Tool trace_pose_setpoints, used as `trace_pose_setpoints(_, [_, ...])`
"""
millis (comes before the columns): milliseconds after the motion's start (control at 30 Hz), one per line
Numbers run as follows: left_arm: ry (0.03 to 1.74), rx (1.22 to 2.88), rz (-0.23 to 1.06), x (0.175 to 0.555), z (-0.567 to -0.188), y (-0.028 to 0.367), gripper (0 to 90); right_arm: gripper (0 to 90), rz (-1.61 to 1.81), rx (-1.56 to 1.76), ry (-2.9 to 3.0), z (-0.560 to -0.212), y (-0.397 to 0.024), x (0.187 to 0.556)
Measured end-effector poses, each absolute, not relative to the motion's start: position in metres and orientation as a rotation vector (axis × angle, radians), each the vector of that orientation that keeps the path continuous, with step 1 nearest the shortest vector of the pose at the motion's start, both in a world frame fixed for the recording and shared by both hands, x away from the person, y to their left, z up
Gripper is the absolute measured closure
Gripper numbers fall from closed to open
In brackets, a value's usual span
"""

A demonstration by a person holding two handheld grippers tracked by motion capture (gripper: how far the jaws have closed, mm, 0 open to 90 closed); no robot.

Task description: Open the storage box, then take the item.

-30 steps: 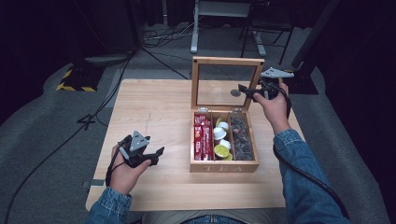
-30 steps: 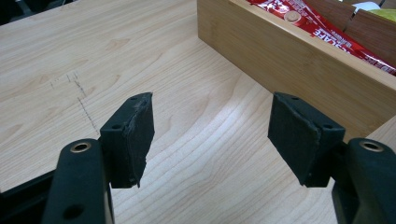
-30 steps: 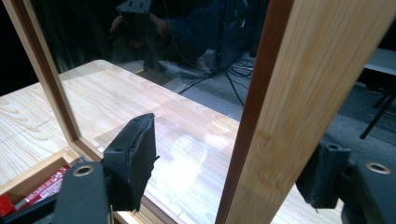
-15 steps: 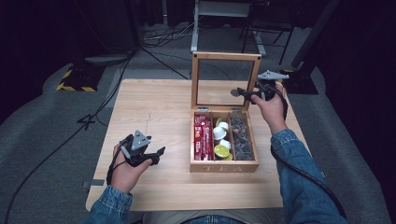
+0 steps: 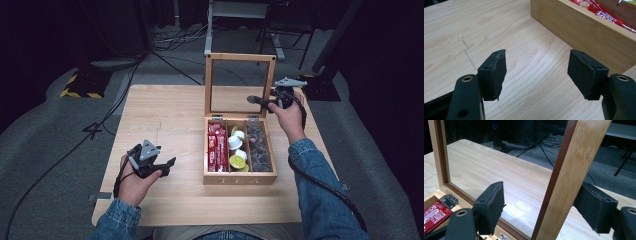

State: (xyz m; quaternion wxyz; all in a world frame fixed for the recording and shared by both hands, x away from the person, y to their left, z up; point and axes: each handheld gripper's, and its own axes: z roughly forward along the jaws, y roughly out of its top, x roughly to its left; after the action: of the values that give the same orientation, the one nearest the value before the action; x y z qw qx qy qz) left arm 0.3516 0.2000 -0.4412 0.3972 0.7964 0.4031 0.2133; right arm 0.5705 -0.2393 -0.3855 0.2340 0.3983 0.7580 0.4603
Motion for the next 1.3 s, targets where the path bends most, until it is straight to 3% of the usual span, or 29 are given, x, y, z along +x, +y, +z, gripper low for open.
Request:
trace_pose_setpoints(533, [1.023,2.018,0.528,0.354,-0.441,0.202,31.7,25.9,1.268,1.106,2.076,-0.369,-0.252,0.561])
trace_pose_setpoints(767, [1.026,2.021,0.500,0.360,-0.441,0.201,31.5,27.1,1.304,1.082,2.094,-0.354,-0.257,0.543])
trace_pose_setpoints(900, [1.029,2.035,0.482,0.362,-0.443,0.199,30.9,23.3,1.346,1.071,2.118,-0.347,-0.259,0.534])
trace_pose_setpoints(1300, [1.026,2.065,0.457,0.364,-0.446,0.196,30.8,28.6,1.403,0.954,2.209,-0.342,-0.237,0.499])
